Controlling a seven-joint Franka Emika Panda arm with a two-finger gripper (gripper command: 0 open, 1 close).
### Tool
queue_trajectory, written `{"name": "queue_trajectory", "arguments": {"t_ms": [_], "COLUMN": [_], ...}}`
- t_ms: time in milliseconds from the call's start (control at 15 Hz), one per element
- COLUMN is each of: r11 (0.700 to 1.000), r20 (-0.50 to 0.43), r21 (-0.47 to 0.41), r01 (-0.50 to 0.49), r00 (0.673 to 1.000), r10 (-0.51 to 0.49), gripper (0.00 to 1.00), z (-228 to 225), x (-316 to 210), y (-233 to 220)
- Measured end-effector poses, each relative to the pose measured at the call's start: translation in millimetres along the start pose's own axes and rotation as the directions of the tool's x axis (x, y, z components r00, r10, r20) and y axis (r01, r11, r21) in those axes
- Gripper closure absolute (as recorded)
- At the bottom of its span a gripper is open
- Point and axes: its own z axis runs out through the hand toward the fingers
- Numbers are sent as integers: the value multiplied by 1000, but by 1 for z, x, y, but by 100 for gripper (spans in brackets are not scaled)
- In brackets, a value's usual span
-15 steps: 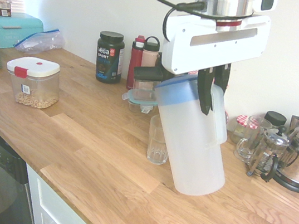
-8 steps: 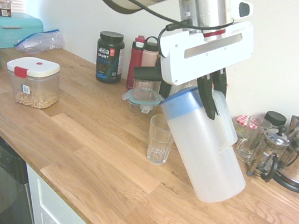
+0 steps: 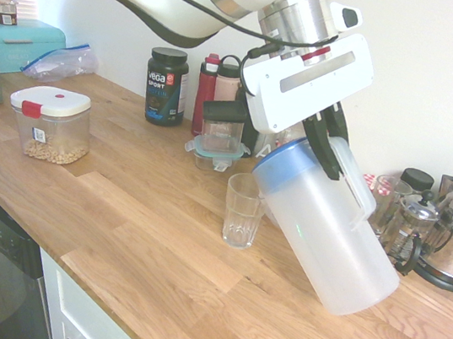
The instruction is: Pour me some water
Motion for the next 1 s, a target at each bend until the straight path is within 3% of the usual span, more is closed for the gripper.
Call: {"name": "queue_trajectory", "arguments": {"t_ms": [733, 1000], "r11": [997, 999], "r20": [17, -9], "r21": [-63, -38], "r01": [34, -20], "r00": [999, 1000], "r10": [-33, 20], "gripper": [100, 100], "z": [-1, -8], "x": [14, 8], "y": [-20, -18]}}
